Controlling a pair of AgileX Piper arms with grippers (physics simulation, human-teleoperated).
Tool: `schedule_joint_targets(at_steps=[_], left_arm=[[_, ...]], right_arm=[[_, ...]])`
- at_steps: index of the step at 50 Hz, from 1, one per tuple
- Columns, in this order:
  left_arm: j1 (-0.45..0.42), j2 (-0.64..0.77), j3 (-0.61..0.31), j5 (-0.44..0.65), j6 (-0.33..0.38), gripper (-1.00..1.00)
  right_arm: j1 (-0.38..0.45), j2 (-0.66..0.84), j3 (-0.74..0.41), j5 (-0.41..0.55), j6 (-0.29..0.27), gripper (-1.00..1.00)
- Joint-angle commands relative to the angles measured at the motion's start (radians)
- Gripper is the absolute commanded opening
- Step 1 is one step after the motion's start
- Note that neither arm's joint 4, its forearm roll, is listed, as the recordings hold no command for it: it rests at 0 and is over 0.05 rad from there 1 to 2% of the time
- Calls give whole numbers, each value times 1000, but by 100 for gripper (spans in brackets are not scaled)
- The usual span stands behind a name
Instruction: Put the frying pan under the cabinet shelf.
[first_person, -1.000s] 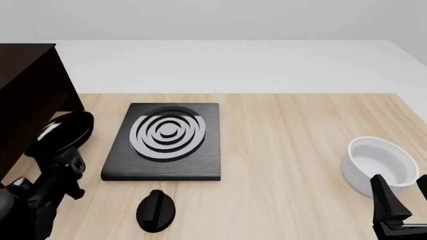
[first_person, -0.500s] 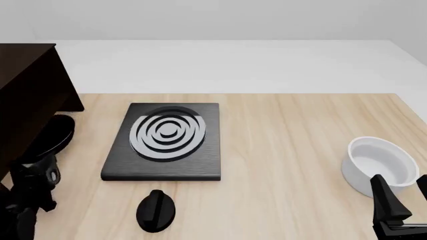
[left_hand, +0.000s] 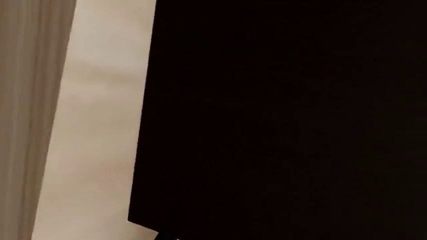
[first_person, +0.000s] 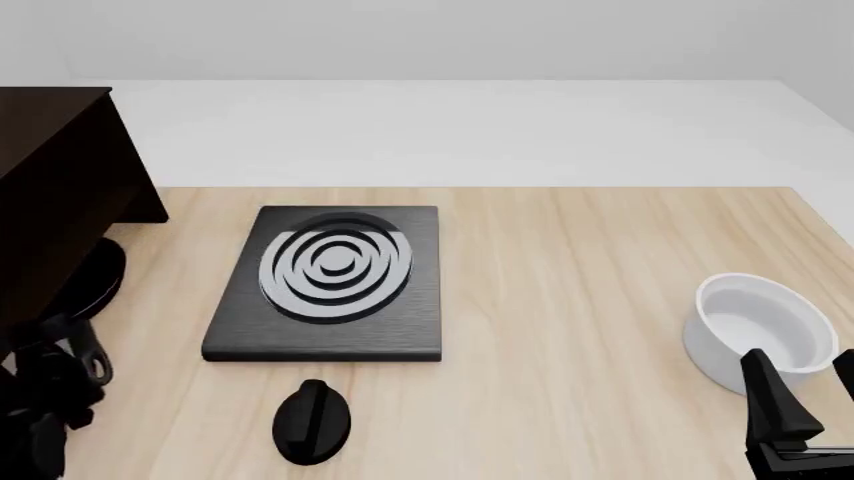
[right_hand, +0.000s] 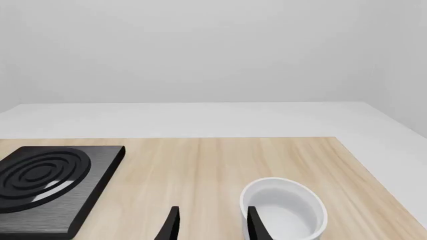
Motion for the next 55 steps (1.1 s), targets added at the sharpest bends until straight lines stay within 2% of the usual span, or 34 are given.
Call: schedule_joint_targets(at_steps=[1,9,14,23,38,41,44,45,46,48,50,51,53,54,55], left_arm=[[-123,32,-52,0,-66,100],[-192,-58,38,0,-55,100],[-230,-139,136,0,-63,100],[-245,-241,279,0,-66,100],[-236,-218,293,2,-26,100],[-234,-363,293,155,-16,100],[-243,-730,293,526,-6,100],[-238,-893,293,699,14,100],[-248,-1043,293,848,1,100],[-256,-1285,293,1095,18,100],[-273,-1599,293,1413,16,100],[-280,-1698,293,1525,36,100],[-290,-1885,293,1713,37,100],[-292,-1898,293,1730,57,100],[-296,-1942,293,1782,48,100]], right_arm=[[0,0,0,0,0,100],[0,0,0,0,0,100],[0,0,0,0,0,100],[0,0,0,0,0,100],[0,0,0,0,0,100],[0,0,0,0,0,100],[0,0,0,0,0,100],[0,0,0,0,0,100],[0,0,0,0,0,100],[0,0,0,0,0,100],[0,0,0,0,0,100],[0,0,0,0,0,100],[0,0,0,0,0,100],[0,0,0,0,0,100],[0,0,0,0,0,100]])
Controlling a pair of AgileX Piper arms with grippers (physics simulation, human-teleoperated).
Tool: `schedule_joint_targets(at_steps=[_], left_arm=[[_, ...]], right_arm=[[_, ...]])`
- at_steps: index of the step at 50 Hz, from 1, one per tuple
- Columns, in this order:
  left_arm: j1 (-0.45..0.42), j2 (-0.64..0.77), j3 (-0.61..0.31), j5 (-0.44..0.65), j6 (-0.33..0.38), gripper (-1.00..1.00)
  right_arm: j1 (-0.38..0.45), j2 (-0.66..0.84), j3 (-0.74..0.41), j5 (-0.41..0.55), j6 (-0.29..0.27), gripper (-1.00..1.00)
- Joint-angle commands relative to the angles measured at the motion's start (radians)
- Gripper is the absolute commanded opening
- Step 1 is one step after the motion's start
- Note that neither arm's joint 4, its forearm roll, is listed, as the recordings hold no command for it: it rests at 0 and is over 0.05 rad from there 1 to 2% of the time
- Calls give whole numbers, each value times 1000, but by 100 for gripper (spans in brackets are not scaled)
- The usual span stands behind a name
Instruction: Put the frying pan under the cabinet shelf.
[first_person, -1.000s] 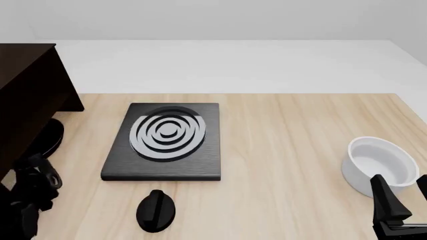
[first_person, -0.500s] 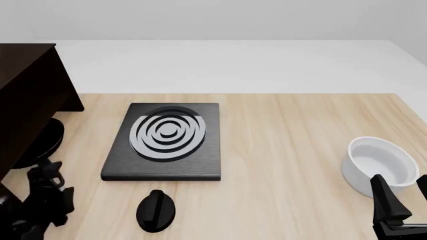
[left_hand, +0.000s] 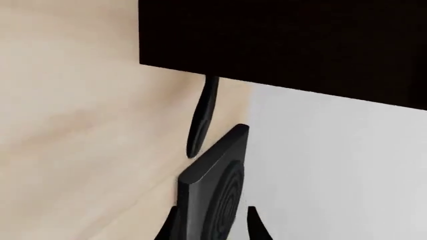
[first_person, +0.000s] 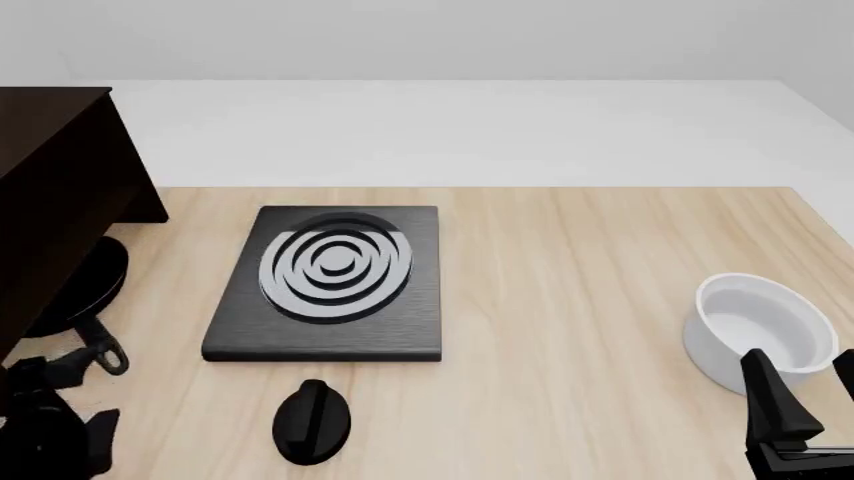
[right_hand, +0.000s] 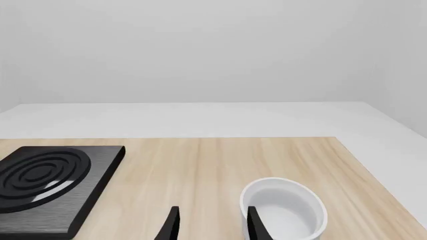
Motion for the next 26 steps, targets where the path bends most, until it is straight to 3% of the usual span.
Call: schedule_joint_targets(at_steps=[1,17,21,23,25,26], left_arm=[[-43,-834,7,863,65,100],[-125,-836,7,911,124,100],[-169,-836,6,873,206,100],[-174,-836,-66,901,323,100],[-187,-836,-82,913,340,100],[-208,-835,-116,919,396,100]], right_arm=[[0,0,0,0,0,100],[0,0,0,0,0,100],[0,0,0,0,0,100],[0,0,0,0,0,100],[0,0,0,0,0,100],[0,0,0,0,0,100]])
